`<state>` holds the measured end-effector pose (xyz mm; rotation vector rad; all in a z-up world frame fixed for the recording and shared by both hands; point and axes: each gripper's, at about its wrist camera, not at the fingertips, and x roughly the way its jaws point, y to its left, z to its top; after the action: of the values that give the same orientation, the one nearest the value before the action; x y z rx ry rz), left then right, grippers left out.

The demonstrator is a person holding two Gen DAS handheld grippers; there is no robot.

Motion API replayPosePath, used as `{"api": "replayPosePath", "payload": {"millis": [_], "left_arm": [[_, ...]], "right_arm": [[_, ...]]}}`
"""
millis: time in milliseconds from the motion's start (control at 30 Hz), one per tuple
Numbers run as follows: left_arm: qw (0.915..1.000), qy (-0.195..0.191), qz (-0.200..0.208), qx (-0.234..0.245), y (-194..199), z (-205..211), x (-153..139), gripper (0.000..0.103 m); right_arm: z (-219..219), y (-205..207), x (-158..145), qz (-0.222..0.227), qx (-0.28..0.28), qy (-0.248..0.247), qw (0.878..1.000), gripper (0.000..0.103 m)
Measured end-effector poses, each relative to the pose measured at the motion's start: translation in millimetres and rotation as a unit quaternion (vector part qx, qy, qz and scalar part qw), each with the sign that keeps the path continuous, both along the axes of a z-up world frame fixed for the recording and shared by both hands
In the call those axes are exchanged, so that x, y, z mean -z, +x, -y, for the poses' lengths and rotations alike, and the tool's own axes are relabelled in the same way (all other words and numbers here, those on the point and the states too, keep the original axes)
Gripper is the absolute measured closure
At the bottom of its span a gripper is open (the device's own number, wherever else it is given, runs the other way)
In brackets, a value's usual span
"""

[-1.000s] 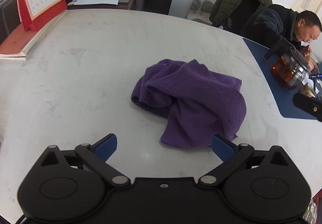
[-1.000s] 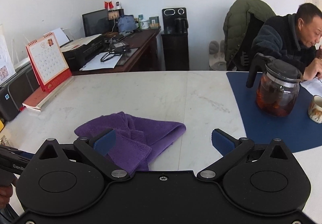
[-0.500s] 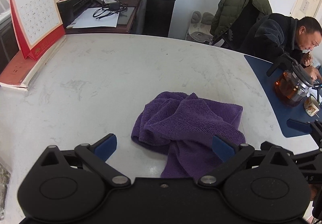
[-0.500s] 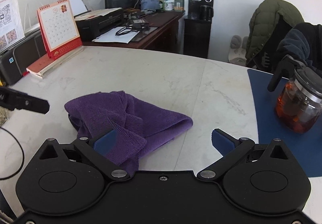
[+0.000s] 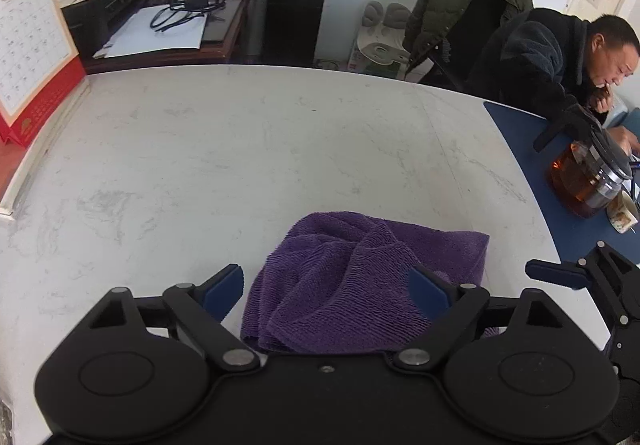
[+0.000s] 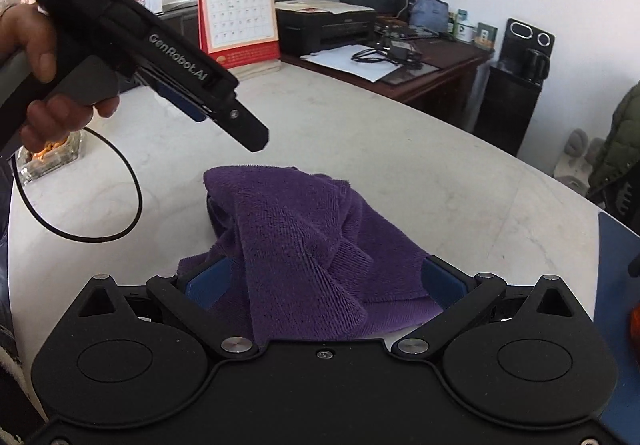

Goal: Fold towel
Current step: 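Grasp the purple towel edge with the left gripper while the right gripper grasps another edge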

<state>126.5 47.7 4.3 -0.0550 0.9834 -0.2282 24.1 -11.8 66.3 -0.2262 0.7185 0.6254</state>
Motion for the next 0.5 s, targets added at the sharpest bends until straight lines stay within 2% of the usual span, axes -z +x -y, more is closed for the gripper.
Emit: {"api": "replayPosePath", "payload": {"millis": [200, 267, 333, 367, 400, 500], "left_arm": [[0.9972, 0.004, -0.029, 0.069, 20.8, 26.2, 18.7, 0.017], [0.9956, 0.011, -0.048, 0.079, 25.5, 34.5, 30.9, 0.022], [0.9943, 0.014, -0.064, 0.084, 27.1, 32.9, 41.4, 0.040], [0.9935, 0.015, -0.072, 0.087, 27.9, 32.1, 46.6, 0.045], [0.9930, 0.013, -0.079, 0.088, 28.3, 29.9, 50.6, 0.053], [0.9925, -0.011, -0.091, 0.080, 26.6, 15.3, 54.6, 0.069]], "right_arm": [[20.3, 12.4, 4.1, -0.017, 0.025, 0.002, 1.000, 0.000], [28.5, 16.5, 6.0, -0.021, 0.037, -0.002, 0.999, 0.000], [34.6, 19.8, 6.8, -0.019, 0.046, -0.011, 0.999, 0.000], [37.5, 21.5, 7.1, -0.017, 0.050, -0.015, 0.998, 0.000], [40.6, 23.8, 7.0, -0.014, 0.055, -0.018, 0.998, 0.000], [50.4, 30.3, 6.7, -0.004, 0.068, -0.022, 0.997, 0.000]]}}
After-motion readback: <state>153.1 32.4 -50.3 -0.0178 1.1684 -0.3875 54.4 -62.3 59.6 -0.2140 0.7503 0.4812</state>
